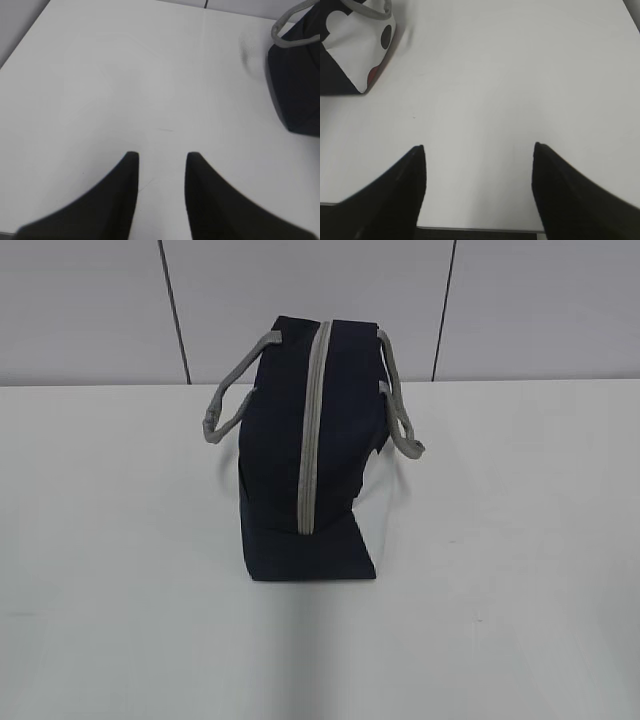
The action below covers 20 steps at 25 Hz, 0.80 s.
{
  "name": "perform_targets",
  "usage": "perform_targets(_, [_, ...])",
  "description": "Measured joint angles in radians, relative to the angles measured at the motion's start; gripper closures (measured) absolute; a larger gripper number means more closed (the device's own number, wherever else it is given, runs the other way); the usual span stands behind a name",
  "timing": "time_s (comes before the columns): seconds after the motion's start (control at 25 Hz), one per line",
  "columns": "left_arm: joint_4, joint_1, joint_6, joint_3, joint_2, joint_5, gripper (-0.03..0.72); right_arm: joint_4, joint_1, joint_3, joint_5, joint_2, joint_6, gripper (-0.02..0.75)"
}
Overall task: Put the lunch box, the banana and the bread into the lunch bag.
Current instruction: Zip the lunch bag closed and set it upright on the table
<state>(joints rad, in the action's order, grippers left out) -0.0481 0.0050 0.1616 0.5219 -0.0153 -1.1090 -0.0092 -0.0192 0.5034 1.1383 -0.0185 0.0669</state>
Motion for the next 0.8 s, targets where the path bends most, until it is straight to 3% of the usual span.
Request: perform_targets(0.8, [0.0,-0.034,0.0,0.0,0.0,0.0,0.445,0.0,0.0,0.0,0.0,0.0,0.0,0.246])
